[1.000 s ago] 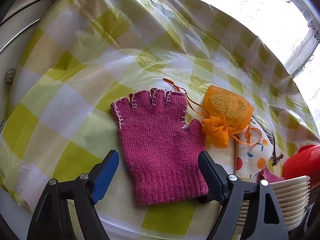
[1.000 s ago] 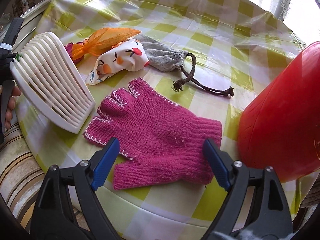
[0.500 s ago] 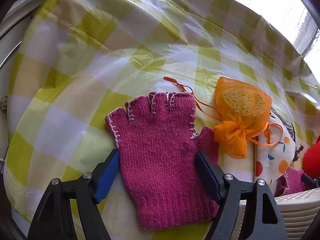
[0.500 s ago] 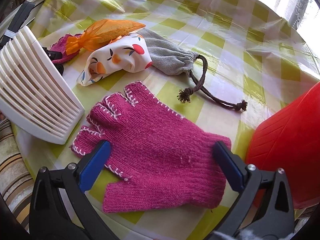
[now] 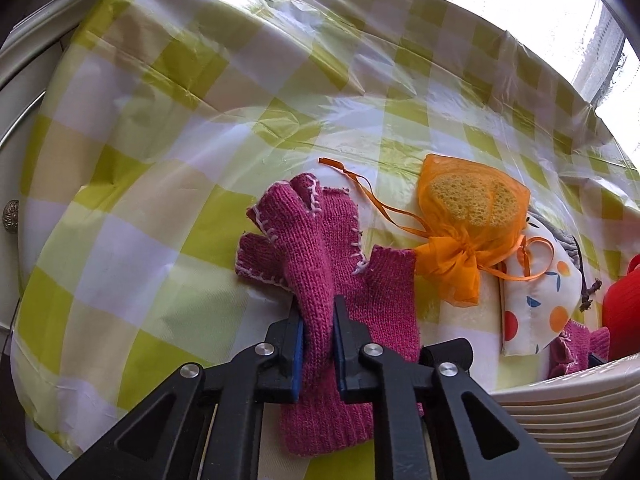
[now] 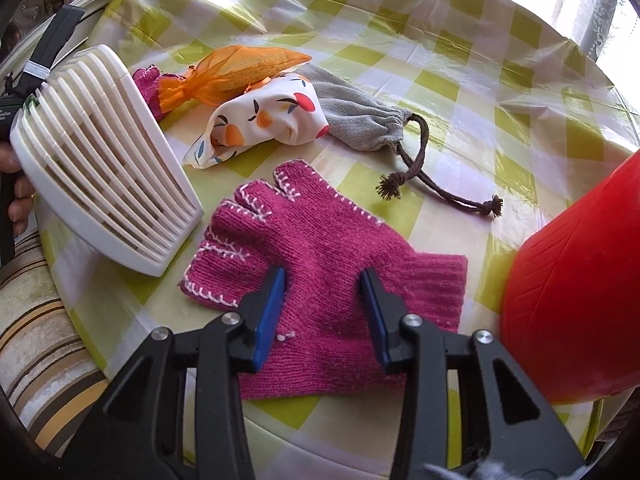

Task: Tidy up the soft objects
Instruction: 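Grasp one pink glove with the left gripper while the right gripper grasps the other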

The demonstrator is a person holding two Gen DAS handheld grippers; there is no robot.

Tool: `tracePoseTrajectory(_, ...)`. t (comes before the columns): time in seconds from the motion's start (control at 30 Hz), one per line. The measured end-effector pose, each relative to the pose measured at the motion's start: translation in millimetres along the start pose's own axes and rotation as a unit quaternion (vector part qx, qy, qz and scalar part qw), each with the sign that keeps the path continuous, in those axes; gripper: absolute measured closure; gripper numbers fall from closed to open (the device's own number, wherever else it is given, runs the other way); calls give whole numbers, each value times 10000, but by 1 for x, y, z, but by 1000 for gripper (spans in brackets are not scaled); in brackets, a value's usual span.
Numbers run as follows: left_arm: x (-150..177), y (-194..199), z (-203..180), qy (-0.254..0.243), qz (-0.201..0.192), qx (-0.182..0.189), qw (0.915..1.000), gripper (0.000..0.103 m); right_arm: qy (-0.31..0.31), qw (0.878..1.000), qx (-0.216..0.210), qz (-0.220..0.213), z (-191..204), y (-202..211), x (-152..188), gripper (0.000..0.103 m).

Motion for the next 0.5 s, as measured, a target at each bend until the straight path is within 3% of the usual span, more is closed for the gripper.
tracePoseTrajectory(0.1, 3, 4, 3, 43, -38, 34, 10000, 91, -86, 9999, -92, -30, 1, 1, 1, 72)
tracePoseTrajectory(0.17, 5, 8, 6, 91, -78, 56, 9999, 91, -185, 9997, -179, -57, 0, 3, 3, 87)
tracePoseTrajectory(0.5, 14, 32, 17, 291, -311, 178, 9989, 92, -776, 9951, -512, -349, -14, 28, 15, 90)
Point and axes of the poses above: each gripper's, at about its wrist camera, not at the fingertips, and y roughly against the way its jaws point, z to its left, x to its underside, the point moved 1 cm from there along -y, roughly the way its jaws point, and after that the axes turned 2 degrees about y, right-handed, at the moved point
